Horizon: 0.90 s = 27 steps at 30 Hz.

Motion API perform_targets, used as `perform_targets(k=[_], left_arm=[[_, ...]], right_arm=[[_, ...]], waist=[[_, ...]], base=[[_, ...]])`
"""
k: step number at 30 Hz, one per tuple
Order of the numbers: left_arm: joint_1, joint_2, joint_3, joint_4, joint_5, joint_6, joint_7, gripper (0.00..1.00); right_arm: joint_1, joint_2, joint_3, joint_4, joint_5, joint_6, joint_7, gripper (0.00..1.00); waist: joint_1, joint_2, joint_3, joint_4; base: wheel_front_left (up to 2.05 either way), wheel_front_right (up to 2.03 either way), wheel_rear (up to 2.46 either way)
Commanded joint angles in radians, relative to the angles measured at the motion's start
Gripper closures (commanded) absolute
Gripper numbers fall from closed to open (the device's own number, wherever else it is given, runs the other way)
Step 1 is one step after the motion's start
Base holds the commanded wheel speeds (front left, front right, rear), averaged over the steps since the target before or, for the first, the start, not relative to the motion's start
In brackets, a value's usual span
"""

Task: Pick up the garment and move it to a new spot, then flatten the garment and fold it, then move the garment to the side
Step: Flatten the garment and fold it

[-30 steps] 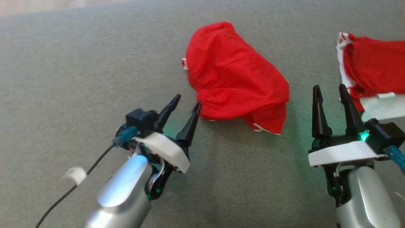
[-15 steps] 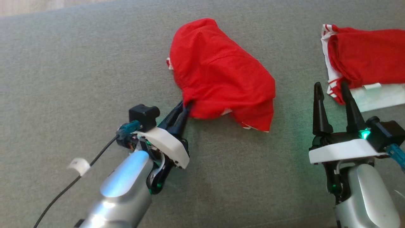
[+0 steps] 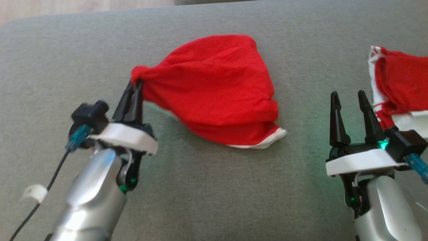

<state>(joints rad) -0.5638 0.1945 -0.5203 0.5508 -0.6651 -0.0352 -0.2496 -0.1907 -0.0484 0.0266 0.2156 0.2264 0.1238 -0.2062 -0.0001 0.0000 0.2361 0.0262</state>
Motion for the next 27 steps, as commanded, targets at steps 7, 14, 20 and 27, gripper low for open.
perform_targets(k=[7,14,20,27], left_arm=[[0.05,0.046,0.06,-0.006,0.072,0.049,-0.012,0.0],[0.09,0.021,0.124,-0.1,0.124,0.035,-0.012,0.0],[0.199,0.007,0.169,-0.193,0.196,0.046,-0.012,0.0],[0.294,-0.021,0.19,-0.274,0.242,0.042,-0.012,0.0]], right_arm=[[0.002,-0.002,0.032,-0.035,-0.019,0.007,0.021,0.0],[0.01,-0.002,0.029,-0.046,-0.024,0.007,0.027,0.0],[0.037,-0.002,0.045,-0.05,-0.014,0.007,0.03,0.0],[0.047,-0.002,0.096,-0.06,-0.027,0.007,0.059,0.0]], waist=[[0.0001,0.0,-0.009,0.055],[0.0001,0.0,-0.028,0.09],[0.0001,0.0,-0.062,0.131],[0.0001,0.0,-0.066,0.184]], base=[[0.0,0.0,0.0],[0.0,0.0,0.0],[0.0,0.0,0.0],[0.0,0.0,0.0]])
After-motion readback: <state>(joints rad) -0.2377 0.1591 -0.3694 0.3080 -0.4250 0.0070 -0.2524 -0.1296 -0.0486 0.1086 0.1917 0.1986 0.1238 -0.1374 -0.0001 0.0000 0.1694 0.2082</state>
